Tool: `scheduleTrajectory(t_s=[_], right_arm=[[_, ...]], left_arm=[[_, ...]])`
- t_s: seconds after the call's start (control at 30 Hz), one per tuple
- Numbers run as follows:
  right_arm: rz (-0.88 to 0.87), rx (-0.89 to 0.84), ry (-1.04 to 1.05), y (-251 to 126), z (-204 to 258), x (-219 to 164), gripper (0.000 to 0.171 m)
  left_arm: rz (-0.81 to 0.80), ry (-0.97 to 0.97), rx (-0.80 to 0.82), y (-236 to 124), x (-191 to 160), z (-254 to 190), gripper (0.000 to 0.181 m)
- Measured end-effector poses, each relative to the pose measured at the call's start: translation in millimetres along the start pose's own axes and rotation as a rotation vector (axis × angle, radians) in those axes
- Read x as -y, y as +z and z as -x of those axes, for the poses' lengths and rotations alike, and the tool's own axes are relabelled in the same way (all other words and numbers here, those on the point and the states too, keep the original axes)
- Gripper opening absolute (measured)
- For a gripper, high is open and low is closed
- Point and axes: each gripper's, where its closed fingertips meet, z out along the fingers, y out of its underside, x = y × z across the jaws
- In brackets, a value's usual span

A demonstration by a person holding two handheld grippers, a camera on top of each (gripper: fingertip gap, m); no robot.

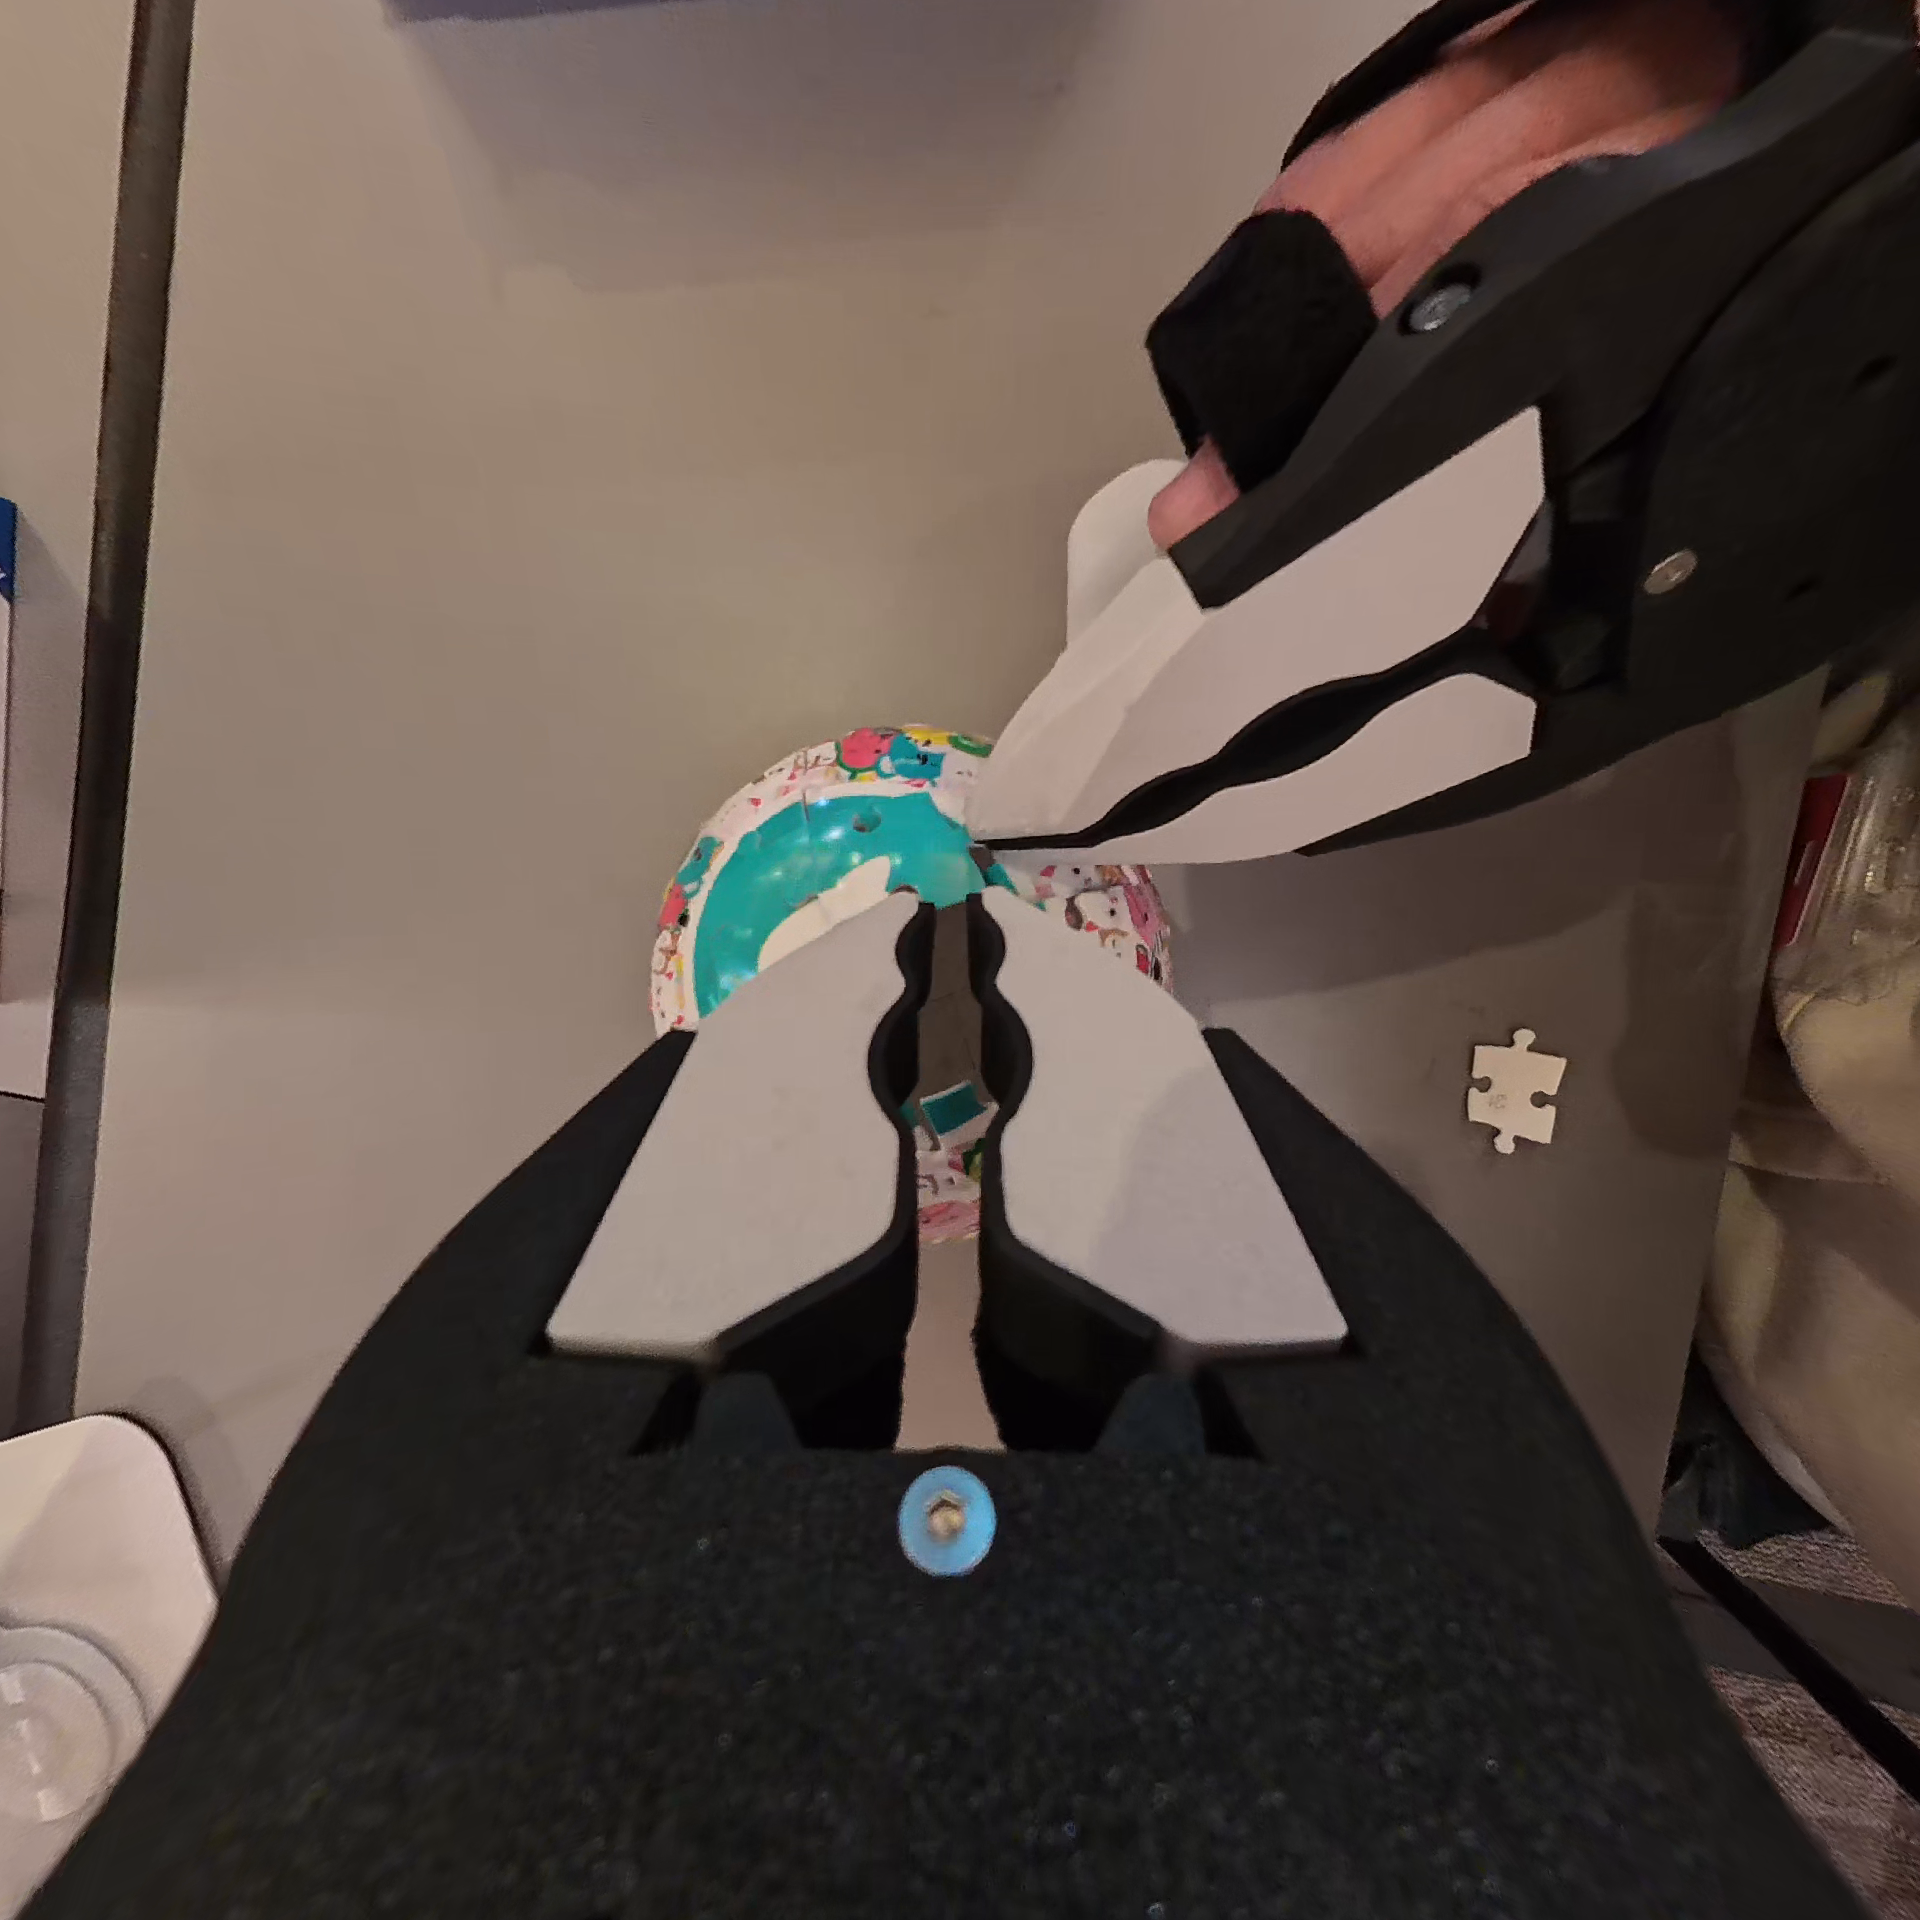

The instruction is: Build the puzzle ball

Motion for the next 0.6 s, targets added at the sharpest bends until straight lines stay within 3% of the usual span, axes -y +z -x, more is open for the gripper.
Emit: scheduleTrajectory(t_s=[0.23,0.43,0.6], right_arm=[[0.002,0.048,0.008,0,1,0,0.003],[-0.036,0.112,0.081,-4,2,4,0.016],[-0.178,0.248,0.367,-14,-2,11,0.021]], left_arm=[[0.002,-0.006,-0.011,1,-1,1,0.003],[0.011,-0.003,0.0,2,-2,3,0.005],[0.012,-0.003,0.005,1,-2,3,0.005]])
